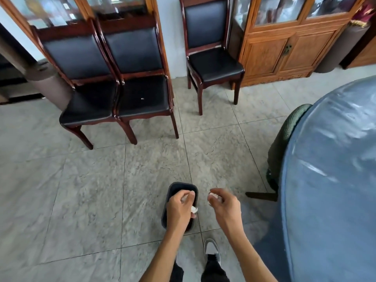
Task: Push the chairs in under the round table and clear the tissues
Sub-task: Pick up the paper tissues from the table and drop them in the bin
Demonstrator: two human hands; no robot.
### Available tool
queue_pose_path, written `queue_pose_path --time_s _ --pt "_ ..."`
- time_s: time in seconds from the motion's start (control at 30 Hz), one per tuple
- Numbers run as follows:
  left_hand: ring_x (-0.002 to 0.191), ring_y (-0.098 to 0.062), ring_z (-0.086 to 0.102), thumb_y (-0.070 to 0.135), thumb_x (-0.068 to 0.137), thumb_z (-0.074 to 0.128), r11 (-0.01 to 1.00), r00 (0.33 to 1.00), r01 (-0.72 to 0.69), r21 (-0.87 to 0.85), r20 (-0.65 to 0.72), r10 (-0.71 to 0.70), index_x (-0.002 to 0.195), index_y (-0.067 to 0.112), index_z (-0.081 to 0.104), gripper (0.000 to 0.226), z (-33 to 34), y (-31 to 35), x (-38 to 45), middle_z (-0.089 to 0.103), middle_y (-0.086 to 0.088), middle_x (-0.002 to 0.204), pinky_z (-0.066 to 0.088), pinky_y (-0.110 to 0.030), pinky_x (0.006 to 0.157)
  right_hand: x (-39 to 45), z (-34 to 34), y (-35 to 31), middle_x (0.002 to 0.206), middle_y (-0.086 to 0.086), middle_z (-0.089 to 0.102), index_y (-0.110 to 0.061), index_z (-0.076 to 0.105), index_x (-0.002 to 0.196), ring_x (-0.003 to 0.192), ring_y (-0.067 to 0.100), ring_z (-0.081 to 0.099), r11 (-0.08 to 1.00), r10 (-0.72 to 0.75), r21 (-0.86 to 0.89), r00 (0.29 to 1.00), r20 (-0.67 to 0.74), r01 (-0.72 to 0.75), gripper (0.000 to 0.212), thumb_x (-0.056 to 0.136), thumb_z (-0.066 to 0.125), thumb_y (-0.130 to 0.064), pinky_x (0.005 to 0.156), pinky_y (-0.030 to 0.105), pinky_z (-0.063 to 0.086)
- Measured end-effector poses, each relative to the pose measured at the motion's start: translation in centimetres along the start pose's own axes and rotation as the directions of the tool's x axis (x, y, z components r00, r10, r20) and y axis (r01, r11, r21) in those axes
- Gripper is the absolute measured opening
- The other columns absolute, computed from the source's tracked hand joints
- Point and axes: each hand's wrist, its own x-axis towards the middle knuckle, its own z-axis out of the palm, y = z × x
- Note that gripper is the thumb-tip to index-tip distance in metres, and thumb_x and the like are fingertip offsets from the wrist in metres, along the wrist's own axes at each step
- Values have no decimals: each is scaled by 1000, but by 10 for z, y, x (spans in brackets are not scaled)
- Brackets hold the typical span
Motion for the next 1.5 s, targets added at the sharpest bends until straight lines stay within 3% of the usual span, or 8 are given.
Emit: queue_pose_path --time_s 0.13,0.23,0.53,0.83,1.0,1.13,1.27,1.5 --pt "58 -23 66 28 96 62 1000 999 -8 14 33 7 95 15 72 16 -22 -8 27 70 -13 78 56 -29 46 5 29 -7 81 -5 73 -28 71 100 79 8 69 1000 28 7 999 -33 -27 13 88 67 -26 74 30 57" --pt "63 -28 69 28 95 63 999 997 -10 36 75 7 96 16 72 15 -42 -16 48 71 -8 80 55 -29 47 7 55 -15 84 -4 73 -25 71 103 77 5 67 998 59 10 996 -70 -59 15 90 66 -24 65 18 49" --pt "56 -22 64 28 94 64 993 987 39 109 148 -55 92 16 71 14 -66 -70 101 65 -7 74 50 -24 43 32 123 8 75 -6 68 -20 72 109 77 12 67 988 154 30 981 -121 -152 20 91 65 -24 65 23 49" --pt "66 -29 68 24 94 64 977 978 151 151 124 -170 88 19 70 10 -12 -216 170 66 -7 78 53 -24 44 81 188 145 77 -5 68 -18 72 105 73 5 61 956 285 -37 950 -125 -291 17 90 65 -21 58 7 42" --pt "65 -28 66 23 95 62 966 973 183 183 104 -204 84 19 68 12 16 -304 219 64 -7 77 53 -24 43 110 245 233 88 -5 70 -16 70 108 80 8 63 946 315 -48 945 -88 -320 18 91 63 -20 66 14 44" --pt "63 -20 63 24 95 61 955 973 189 230 89 -214 93 11 70 16 31 -369 255 64 -8 80 53 -24 43 129 292 297 101 -1 70 -20 68 110 103 22 61 920 380 -78 922 -74 -385 21 92 60 -25 86 37 51" --pt "68 -20 66 26 96 59 938 975 183 295 70 -212 93 14 69 16 48 -425 287 65 -5 82 59 -35 50 152 327 337 106 1 66 -19 63 119 99 17 60 913 364 -180 930 -51 -367 24 97 54 -24 75 25 43" --pt "72 -23 66 29 96 59 881 969 188 434 63 -238 92 11 67 20 81 -493 320 64 -5 80 61 -44 60 192 361 384 97 5 65 -12 60 116 80 18 59 853 434 -301 900 -41 -426 21 99 48 -17 56 27 42"
